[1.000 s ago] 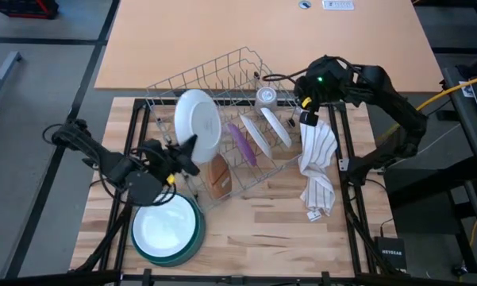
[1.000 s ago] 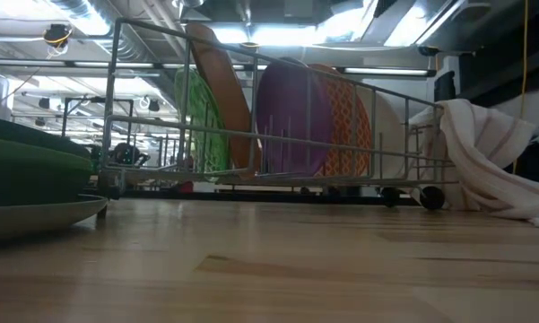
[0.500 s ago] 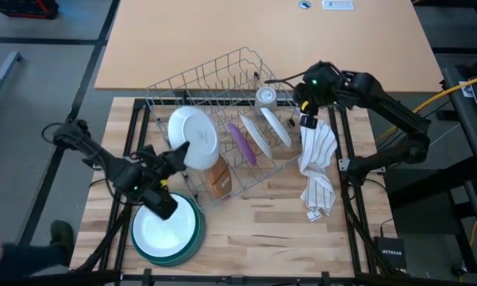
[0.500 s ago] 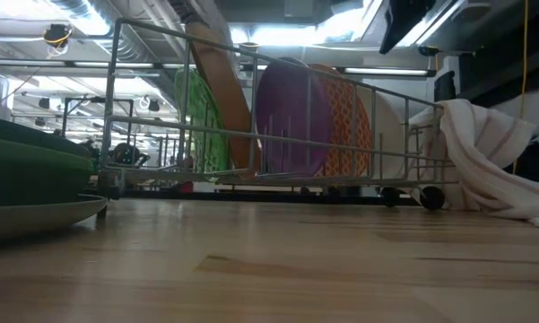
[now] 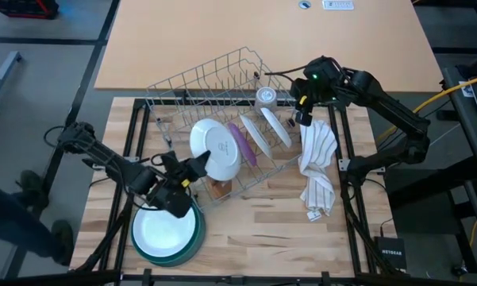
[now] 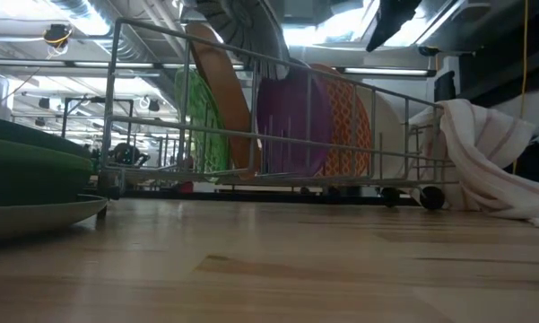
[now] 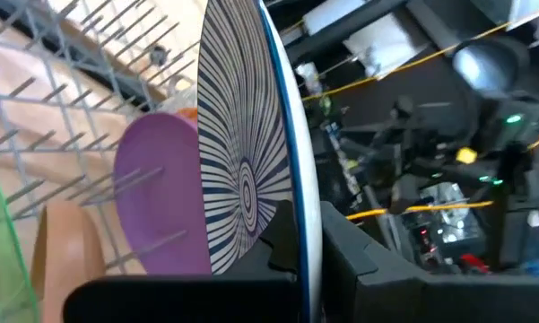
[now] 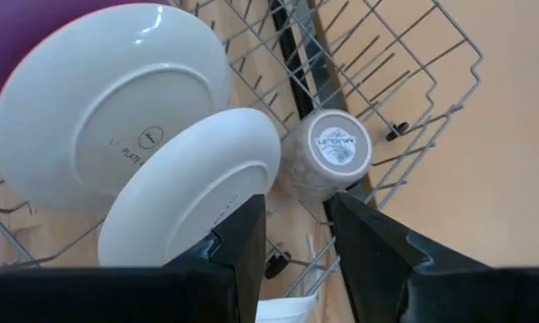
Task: Sort dishes
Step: Put the blue patterned plate into the rack
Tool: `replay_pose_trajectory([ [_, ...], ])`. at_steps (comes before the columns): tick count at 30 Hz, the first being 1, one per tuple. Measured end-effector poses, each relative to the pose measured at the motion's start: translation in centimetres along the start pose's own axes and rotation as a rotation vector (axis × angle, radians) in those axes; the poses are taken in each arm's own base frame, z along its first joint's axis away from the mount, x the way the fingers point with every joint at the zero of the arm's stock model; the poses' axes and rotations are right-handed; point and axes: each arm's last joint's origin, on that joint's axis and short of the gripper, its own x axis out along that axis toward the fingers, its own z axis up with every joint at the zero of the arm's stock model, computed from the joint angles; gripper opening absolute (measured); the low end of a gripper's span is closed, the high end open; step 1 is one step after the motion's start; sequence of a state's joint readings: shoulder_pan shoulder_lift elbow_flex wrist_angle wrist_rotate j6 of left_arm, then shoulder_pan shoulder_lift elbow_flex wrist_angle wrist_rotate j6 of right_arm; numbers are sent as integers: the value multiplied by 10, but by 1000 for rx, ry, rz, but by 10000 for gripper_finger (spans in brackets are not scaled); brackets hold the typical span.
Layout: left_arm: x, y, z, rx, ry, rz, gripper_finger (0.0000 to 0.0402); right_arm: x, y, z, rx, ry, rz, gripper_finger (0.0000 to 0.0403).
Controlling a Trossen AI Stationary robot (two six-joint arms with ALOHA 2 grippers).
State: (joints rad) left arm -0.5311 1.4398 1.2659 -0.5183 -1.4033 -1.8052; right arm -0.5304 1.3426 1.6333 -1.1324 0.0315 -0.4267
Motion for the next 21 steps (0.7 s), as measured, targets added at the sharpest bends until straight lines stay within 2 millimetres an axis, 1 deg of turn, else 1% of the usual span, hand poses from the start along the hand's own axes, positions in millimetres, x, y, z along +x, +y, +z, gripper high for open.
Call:
replay_pose_trajectory([
  [7,20,4,-2,13,56,61,3,0,1,-2,0,21,12,136],
  [10,24,7,-1,6,57,85,3,0,2,-3,-1,35,19,136],
  [16,29,21,5,2,61,165,3,0,2,-4,-2,42,22,136],
  [21,36,24,8,-11,58,201,3,0,2,-4,-10,40,21,136],
])
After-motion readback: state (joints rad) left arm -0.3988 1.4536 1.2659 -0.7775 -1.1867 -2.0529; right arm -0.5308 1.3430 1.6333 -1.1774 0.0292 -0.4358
